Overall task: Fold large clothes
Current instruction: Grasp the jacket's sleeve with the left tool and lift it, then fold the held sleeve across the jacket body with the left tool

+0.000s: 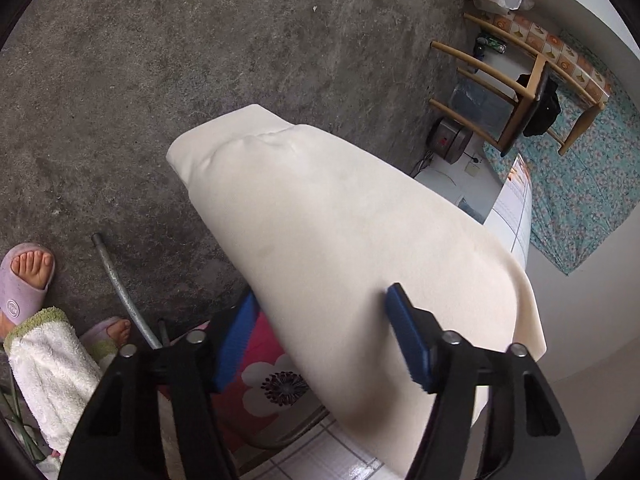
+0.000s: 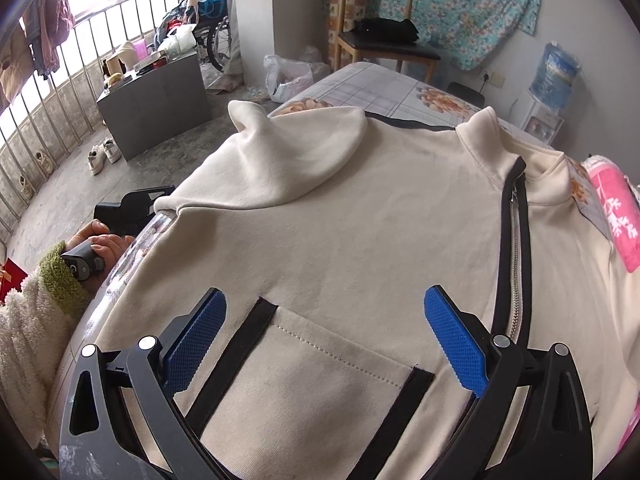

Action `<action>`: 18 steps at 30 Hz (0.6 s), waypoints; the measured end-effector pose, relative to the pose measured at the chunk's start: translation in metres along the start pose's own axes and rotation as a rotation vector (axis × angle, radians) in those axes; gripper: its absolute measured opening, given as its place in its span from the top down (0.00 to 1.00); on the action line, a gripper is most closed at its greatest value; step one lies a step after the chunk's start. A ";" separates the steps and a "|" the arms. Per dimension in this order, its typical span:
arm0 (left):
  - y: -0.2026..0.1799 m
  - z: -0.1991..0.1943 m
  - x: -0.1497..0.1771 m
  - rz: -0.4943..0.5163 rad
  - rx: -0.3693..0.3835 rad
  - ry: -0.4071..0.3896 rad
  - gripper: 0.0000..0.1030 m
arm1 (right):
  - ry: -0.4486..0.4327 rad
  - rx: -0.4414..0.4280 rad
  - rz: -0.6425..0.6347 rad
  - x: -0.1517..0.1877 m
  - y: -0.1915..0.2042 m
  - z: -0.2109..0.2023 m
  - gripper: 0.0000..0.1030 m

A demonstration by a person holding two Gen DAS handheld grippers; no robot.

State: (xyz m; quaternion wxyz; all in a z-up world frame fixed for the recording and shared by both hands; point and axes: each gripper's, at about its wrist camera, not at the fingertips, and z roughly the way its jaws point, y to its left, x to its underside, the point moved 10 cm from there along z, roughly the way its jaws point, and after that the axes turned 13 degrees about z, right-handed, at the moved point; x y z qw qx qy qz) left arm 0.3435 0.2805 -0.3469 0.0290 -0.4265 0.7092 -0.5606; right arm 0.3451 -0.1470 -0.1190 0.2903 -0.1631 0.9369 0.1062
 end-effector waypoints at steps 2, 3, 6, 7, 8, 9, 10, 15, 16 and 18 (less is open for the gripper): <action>-0.001 0.001 -0.005 0.011 -0.014 -0.016 0.63 | -0.005 0.005 0.007 -0.001 -0.001 -0.002 0.08; -0.004 0.000 -0.006 0.022 -0.019 -0.023 0.71 | -0.009 0.007 0.010 -0.001 -0.002 -0.003 0.08; -0.009 -0.009 -0.012 0.051 -0.039 -0.065 0.84 | -0.018 0.016 0.008 -0.001 -0.005 -0.005 0.08; -0.012 -0.016 -0.014 0.064 -0.054 -0.092 0.86 | -0.020 0.019 0.008 -0.001 -0.006 -0.005 0.08; -0.017 -0.024 -0.018 0.088 -0.072 -0.125 0.88 | -0.020 0.022 0.010 -0.002 -0.007 -0.005 0.08; -0.023 -0.033 -0.020 0.126 -0.098 -0.155 0.90 | -0.022 0.023 0.013 -0.002 -0.008 -0.006 0.08; -0.030 -0.043 -0.022 0.169 -0.138 -0.189 0.90 | -0.024 0.021 0.018 -0.002 -0.009 -0.007 0.08; -0.091 -0.106 -0.019 0.444 -0.339 -0.399 0.92 | -0.055 0.013 0.042 -0.005 -0.016 -0.023 0.08; -0.108 -0.118 -0.013 0.502 -0.378 -0.442 0.92 | -0.064 0.011 0.047 -0.006 -0.018 -0.027 0.08; -0.153 -0.139 0.005 0.654 -0.468 -0.534 0.93 | -0.088 0.010 0.059 -0.008 -0.024 -0.040 0.08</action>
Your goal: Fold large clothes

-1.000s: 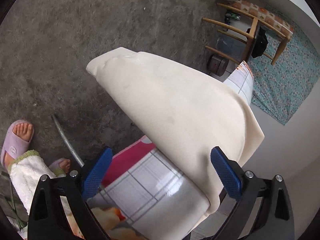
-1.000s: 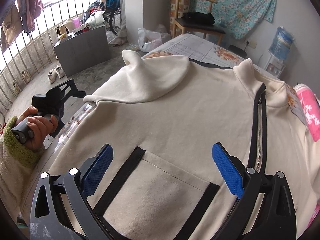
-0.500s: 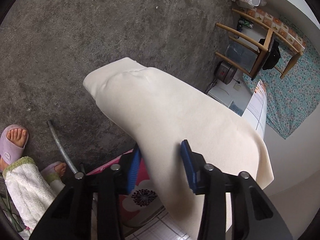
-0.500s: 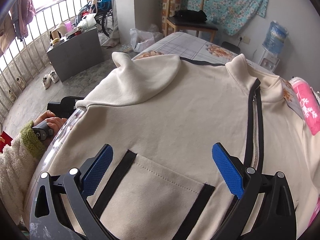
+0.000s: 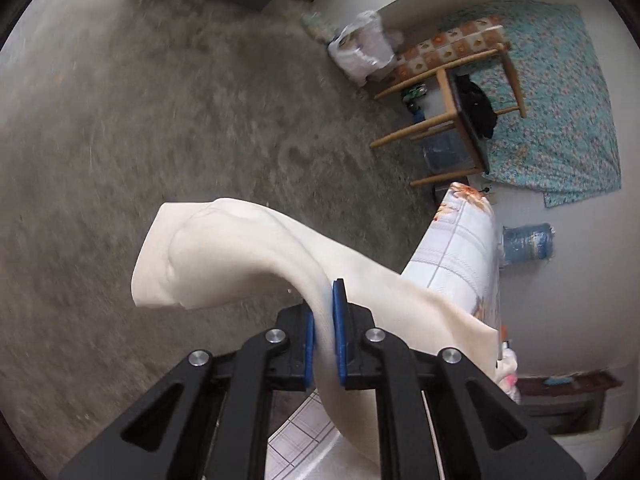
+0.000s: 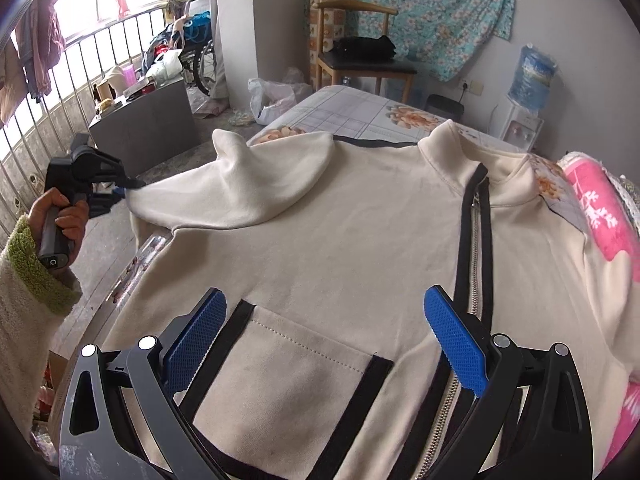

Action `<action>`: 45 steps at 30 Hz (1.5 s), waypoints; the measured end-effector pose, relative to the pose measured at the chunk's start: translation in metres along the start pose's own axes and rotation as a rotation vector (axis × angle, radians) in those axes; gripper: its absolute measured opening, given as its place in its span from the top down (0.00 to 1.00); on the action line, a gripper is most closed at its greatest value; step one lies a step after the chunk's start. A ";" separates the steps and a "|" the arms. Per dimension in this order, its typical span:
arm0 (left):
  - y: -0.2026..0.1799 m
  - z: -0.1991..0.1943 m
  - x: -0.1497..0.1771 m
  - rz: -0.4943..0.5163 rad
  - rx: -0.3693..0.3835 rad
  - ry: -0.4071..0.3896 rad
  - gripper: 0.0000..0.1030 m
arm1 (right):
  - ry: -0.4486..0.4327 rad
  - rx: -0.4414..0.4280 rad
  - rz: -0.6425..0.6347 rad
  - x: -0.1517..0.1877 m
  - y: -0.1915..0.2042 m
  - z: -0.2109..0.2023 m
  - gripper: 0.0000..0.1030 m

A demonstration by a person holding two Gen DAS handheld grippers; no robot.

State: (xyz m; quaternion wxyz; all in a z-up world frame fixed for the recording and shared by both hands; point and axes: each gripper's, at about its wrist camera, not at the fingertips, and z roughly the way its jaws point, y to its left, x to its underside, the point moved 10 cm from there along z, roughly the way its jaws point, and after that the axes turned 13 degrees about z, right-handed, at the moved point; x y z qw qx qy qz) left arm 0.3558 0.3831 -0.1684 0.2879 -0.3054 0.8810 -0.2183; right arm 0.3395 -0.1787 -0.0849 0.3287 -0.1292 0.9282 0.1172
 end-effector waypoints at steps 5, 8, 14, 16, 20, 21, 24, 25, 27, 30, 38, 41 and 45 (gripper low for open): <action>-0.148 -0.096 -0.011 0.502 -0.072 -0.243 0.93 | -0.065 0.009 0.036 -0.005 -0.023 -0.037 0.08; -0.249 -0.131 0.036 0.799 -0.002 -0.287 0.92 | -0.099 0.033 0.068 -0.004 -0.046 -0.058 0.08; -0.332 -0.106 0.178 1.096 0.103 -0.094 0.88 | -0.120 0.109 0.167 0.013 -0.109 -0.087 0.08; -0.322 -0.076 0.220 1.107 0.099 0.001 0.75 | -0.109 0.135 0.208 0.024 -0.131 -0.091 0.08; -0.276 -0.021 0.285 1.023 0.104 0.188 0.52 | -0.056 0.160 0.283 0.047 -0.166 -0.088 0.08; -0.266 -0.015 0.294 0.998 0.107 0.214 0.52 | -0.046 0.158 0.299 0.051 -0.172 -0.088 0.08; -0.254 -0.023 0.305 0.936 0.170 0.213 0.48 | -0.021 0.131 0.341 0.056 -0.185 -0.086 0.08; -0.252 -0.030 0.302 0.924 0.187 0.187 0.46 | -0.012 0.112 0.359 0.055 -0.187 -0.085 0.08; -0.249 -0.043 0.291 0.913 0.183 0.122 0.40 | -0.003 0.047 0.402 0.048 -0.188 -0.084 0.08; -0.228 -0.049 0.265 0.871 0.092 0.080 0.38 | 0.015 -0.078 0.489 0.033 -0.192 -0.080 0.12; -0.172 -0.027 0.251 0.832 -0.125 0.097 0.38 | 0.211 -0.261 0.769 0.038 -0.191 -0.048 0.37; -0.166 -0.027 0.252 0.853 -0.131 0.076 0.38 | 0.270 -0.298 0.802 0.056 -0.180 -0.045 0.41; -0.166 -0.036 0.250 0.843 -0.079 0.039 0.38 | 0.342 -0.384 0.855 0.071 -0.164 -0.042 0.48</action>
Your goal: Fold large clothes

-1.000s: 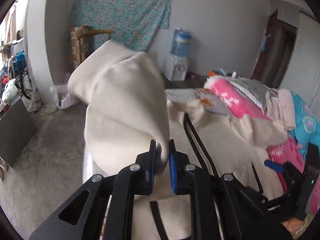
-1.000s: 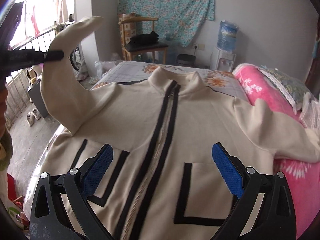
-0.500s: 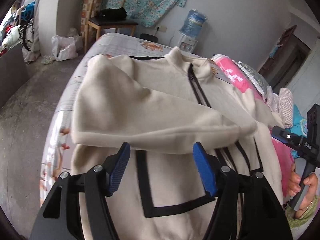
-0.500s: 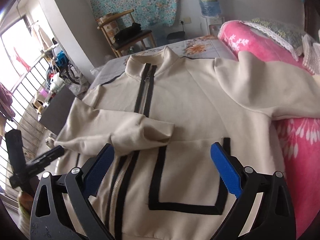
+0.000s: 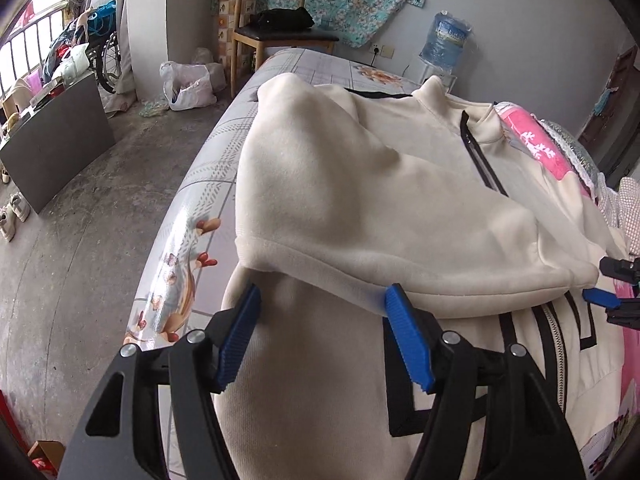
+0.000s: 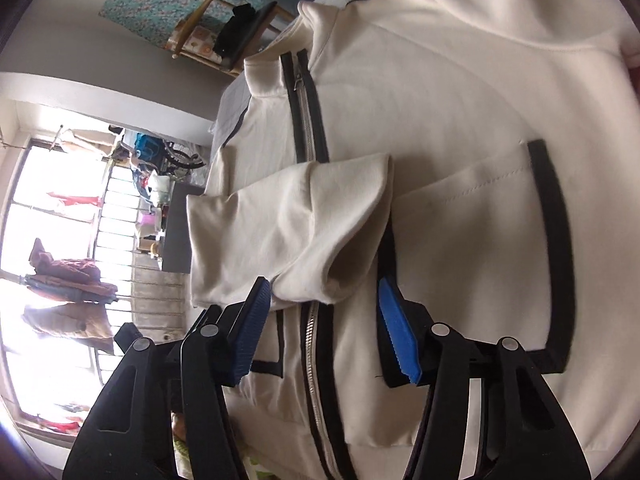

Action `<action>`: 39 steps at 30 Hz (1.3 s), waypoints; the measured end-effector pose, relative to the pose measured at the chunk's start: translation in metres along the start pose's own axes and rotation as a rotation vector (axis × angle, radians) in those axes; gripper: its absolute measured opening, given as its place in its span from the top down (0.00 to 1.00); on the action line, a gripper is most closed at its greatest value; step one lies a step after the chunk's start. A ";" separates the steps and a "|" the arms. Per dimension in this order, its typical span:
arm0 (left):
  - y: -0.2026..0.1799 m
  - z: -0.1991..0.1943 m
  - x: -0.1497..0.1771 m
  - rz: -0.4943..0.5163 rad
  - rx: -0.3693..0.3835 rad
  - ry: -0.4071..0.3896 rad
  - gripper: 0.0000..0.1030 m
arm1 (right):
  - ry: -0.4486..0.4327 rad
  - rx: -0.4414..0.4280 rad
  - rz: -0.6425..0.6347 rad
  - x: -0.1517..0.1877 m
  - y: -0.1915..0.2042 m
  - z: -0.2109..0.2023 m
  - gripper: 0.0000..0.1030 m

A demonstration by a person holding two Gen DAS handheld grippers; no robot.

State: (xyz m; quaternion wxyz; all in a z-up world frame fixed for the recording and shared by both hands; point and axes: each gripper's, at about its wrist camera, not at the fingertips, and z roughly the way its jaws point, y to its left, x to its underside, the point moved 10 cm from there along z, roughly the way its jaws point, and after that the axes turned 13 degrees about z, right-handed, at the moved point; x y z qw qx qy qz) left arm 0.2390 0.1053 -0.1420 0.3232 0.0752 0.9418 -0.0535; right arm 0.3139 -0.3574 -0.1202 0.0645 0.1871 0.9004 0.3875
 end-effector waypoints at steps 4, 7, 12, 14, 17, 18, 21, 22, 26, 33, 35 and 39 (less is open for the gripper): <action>0.005 -0.011 -0.002 -0.043 0.047 -0.067 0.38 | 0.036 0.012 0.013 0.000 0.003 0.015 0.57; 0.007 -0.016 -0.005 -0.073 0.077 -0.107 0.39 | 0.034 0.017 0.016 -0.004 0.005 0.020 0.85; 0.015 -0.010 -0.001 -0.102 0.069 -0.094 0.39 | -0.071 -0.007 -0.174 -0.022 0.083 0.003 0.91; 0.017 -0.007 0.002 -0.119 0.080 -0.088 0.39 | -0.125 -0.050 -0.310 -0.028 0.147 -0.008 0.91; 0.016 -0.009 0.001 -0.108 0.057 -0.085 0.39 | -0.208 -0.156 -0.503 -0.024 0.244 -0.044 0.92; 0.016 -0.007 0.001 -0.099 0.036 -0.072 0.39 | -0.256 -0.189 -0.564 -0.022 0.269 -0.062 0.92; 0.016 -0.005 0.004 -0.085 0.006 -0.057 0.39 | -0.414 -0.205 -0.664 -0.026 0.298 -0.114 0.92; 0.015 -0.005 0.004 -0.077 -0.003 -0.053 0.39 | -0.456 -0.186 -0.663 -0.035 0.290 -0.125 0.92; 0.012 -0.002 0.005 -0.048 -0.034 -0.037 0.39 | -0.491 0.004 -0.489 -0.088 0.185 -0.117 0.92; 0.013 -0.001 0.005 -0.050 -0.035 -0.034 0.39 | -0.261 0.333 -0.180 -0.113 -0.025 -0.027 0.91; 0.013 -0.001 0.005 -0.049 -0.035 -0.037 0.39 | -0.255 0.324 -0.175 -0.115 -0.033 -0.024 0.90; 0.013 -0.002 0.005 -0.054 -0.029 -0.042 0.39 | -0.246 0.267 -0.174 -0.122 -0.024 -0.033 0.76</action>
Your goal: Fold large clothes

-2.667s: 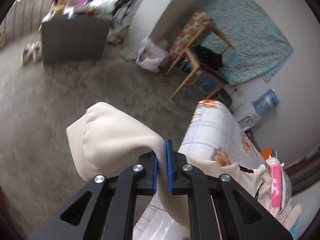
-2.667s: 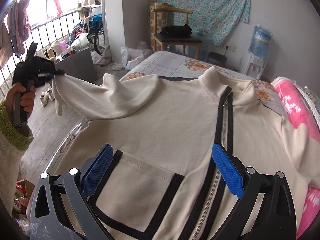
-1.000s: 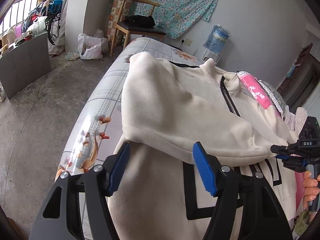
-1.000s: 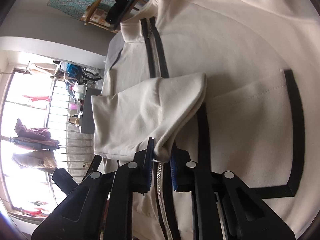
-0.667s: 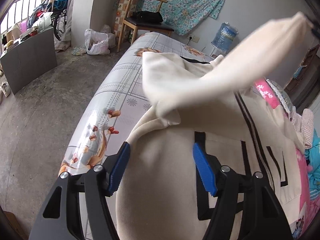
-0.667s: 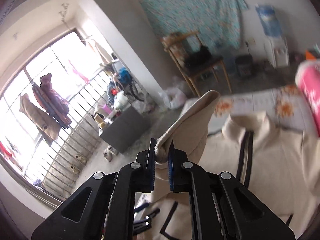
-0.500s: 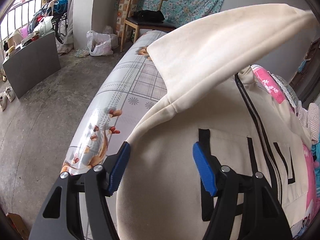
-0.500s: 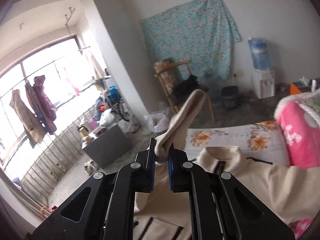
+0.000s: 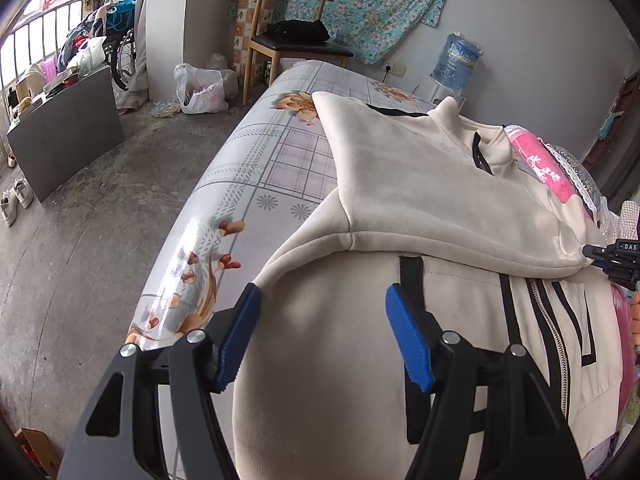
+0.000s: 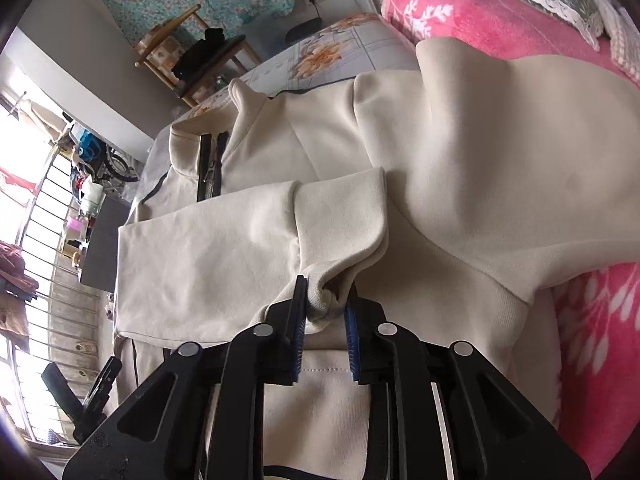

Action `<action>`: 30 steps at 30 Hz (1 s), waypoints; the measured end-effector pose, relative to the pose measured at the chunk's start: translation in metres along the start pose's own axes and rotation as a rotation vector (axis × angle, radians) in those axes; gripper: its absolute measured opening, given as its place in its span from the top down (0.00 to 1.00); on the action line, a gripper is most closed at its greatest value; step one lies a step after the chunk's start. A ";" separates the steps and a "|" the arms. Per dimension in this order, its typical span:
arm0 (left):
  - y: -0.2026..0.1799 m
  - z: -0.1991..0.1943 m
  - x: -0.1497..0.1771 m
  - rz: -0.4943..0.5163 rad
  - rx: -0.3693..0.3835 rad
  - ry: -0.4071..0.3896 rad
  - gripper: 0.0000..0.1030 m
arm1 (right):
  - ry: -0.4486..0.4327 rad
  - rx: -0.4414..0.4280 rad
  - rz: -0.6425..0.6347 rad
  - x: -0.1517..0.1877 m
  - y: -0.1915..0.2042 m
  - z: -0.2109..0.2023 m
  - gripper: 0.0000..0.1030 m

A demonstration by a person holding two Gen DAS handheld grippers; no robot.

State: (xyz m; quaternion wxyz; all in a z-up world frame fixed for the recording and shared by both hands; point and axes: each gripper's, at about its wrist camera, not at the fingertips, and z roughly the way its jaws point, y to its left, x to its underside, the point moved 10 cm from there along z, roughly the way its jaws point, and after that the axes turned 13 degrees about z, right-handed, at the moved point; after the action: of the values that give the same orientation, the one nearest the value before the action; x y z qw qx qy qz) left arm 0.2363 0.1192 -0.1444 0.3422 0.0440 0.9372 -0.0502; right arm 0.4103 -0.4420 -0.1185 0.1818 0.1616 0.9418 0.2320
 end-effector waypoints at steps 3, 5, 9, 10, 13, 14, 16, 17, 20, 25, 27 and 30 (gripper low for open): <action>0.000 -0.005 -0.001 0.001 0.016 0.001 0.39 | 0.003 -0.004 -0.016 -0.001 0.001 -0.006 0.60; 0.001 -0.018 -0.008 0.006 0.025 -0.016 0.39 | 0.023 -0.020 -0.011 -0.002 -0.003 -0.005 0.58; 0.002 -0.049 -0.038 0.016 0.036 -0.073 0.39 | 0.048 -0.069 0.027 -0.007 -0.011 -0.004 0.57; 0.002 -0.052 -0.049 0.012 0.042 -0.079 0.39 | 0.052 -0.066 0.025 -0.008 -0.012 -0.001 0.57; 0.005 -0.036 -0.077 -0.017 0.054 -0.049 0.39 | 0.064 -0.035 -0.005 -0.009 -0.012 0.010 0.59; 0.006 -0.025 -0.086 -0.024 0.053 -0.035 0.39 | 0.061 -0.019 -0.021 -0.010 -0.012 0.013 0.64; 0.011 0.003 -0.101 -0.028 0.032 -0.008 0.39 | 0.050 0.005 -0.047 -0.012 -0.011 0.020 0.73; 0.013 0.019 -0.106 -0.027 0.021 0.015 0.39 | 0.047 0.009 -0.051 -0.012 -0.012 0.021 0.78; 0.024 0.062 -0.120 -0.035 -0.016 0.067 0.39 | 0.022 0.018 -0.077 -0.015 -0.011 0.021 0.94; 0.030 0.095 -0.137 -0.070 0.008 0.087 0.60 | -0.051 -0.010 -0.162 -0.023 0.008 0.008 0.97; 0.029 0.100 -0.138 -0.057 0.010 0.094 0.95 | -0.084 -0.021 -0.207 -0.028 0.021 0.003 0.97; 0.036 0.091 -0.145 -0.051 -0.033 0.049 1.00 | -0.136 -0.067 -0.270 -0.038 0.046 -0.008 0.97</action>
State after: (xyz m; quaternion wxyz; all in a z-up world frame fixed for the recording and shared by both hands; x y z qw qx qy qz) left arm 0.4085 0.1367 -0.1224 0.3184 0.0158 0.9469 -0.0423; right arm 0.4505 -0.4207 -0.0789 0.2802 0.0428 0.9322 0.2253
